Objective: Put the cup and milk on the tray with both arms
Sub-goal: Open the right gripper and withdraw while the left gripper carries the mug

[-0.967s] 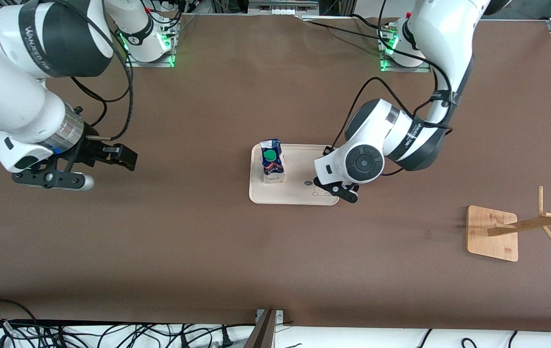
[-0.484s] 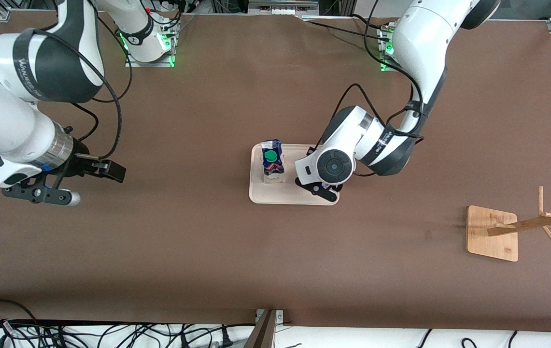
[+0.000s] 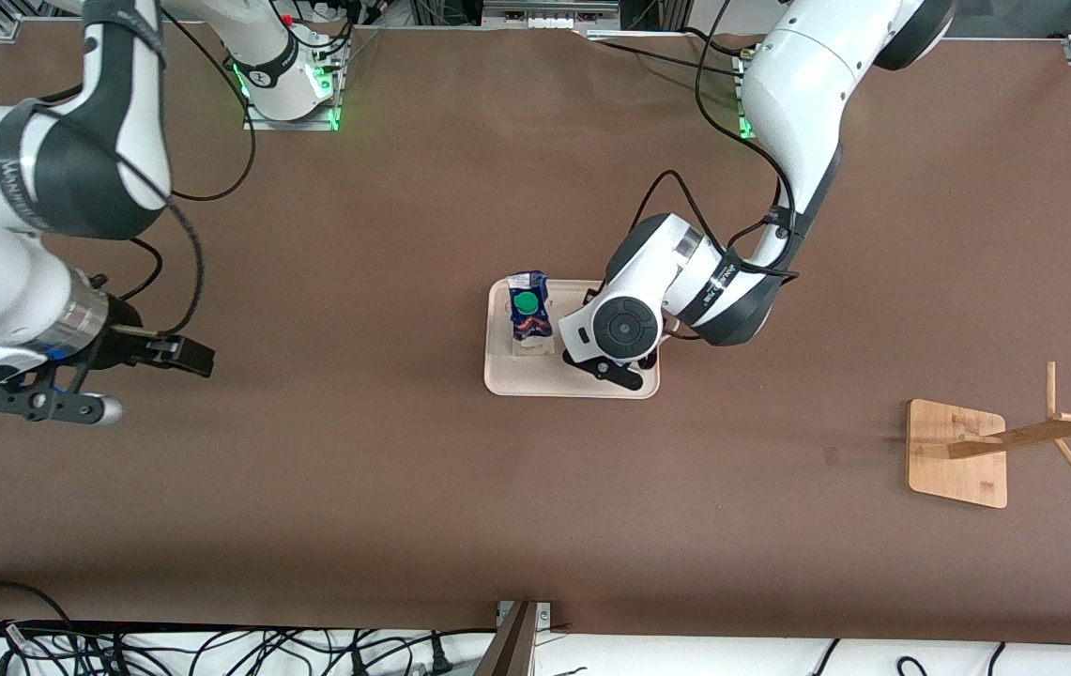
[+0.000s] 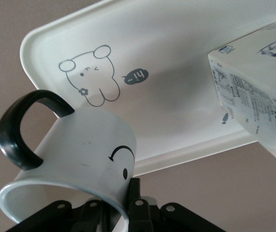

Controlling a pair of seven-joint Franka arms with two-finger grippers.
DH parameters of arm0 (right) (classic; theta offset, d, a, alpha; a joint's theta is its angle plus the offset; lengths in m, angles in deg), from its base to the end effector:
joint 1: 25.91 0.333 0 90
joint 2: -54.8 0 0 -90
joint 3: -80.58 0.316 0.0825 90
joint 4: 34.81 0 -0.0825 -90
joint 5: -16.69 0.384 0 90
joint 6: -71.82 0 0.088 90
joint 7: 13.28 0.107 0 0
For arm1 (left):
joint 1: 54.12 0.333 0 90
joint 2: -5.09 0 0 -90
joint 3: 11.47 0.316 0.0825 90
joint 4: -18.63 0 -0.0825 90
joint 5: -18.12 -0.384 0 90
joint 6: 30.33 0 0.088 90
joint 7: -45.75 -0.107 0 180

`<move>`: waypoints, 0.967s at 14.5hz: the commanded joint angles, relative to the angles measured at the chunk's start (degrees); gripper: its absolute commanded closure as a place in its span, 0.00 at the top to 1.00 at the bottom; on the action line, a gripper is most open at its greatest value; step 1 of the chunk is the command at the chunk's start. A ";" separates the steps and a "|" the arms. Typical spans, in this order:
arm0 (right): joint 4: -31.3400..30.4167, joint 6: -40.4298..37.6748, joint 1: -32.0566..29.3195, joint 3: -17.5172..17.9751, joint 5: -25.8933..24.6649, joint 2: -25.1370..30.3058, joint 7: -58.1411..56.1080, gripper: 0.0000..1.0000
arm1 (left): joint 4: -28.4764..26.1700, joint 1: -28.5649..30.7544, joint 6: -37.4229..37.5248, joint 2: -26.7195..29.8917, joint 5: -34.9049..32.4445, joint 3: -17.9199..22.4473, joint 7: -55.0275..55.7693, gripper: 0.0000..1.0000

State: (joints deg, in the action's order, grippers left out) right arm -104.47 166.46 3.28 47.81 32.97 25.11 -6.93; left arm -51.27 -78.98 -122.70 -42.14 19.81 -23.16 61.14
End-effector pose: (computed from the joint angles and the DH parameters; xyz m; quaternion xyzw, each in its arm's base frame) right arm 0.6882 0.0781 0.5106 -0.9976 0.0684 0.0041 0.0056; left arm 0.5832 -0.3934 0.2600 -0.9609 0.1597 0.2263 0.0059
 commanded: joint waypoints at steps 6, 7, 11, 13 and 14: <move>-2.84 1.24 -14.15 19.75 -17.59 7.88 -1.60 1.00 | 2.75 -0.53 1.93 -1.89 8.16 3.69 6.06 0.00; -4.67 1.50 -16.42 21.59 -17.60 9.72 -1.60 1.00 | 2.75 -0.53 1.66 -2.24 8.50 3.95 7.28 0.00; -8.47 1.34 -28.20 30.48 -17.60 14.48 -2.04 1.00 | 4.33 -0.80 1.31 -4.00 8.60 3.95 13.44 0.00; -8.56 -1.12 -28.83 30.48 -17.95 16.06 -1.95 1.00 | 4.42 -0.80 0.52 -4.35 9.64 3.87 15.28 0.00; -8.56 -2.87 -28.92 30.48 -18.30 16.94 -1.86 1.00 | 4.42 -0.80 0.35 -4.44 10.87 3.95 16.25 0.00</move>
State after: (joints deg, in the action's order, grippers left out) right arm -110.47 165.61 -24.73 76.34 16.08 38.67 -9.07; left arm -49.75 -79.05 -122.79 -45.04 28.24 -19.85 74.92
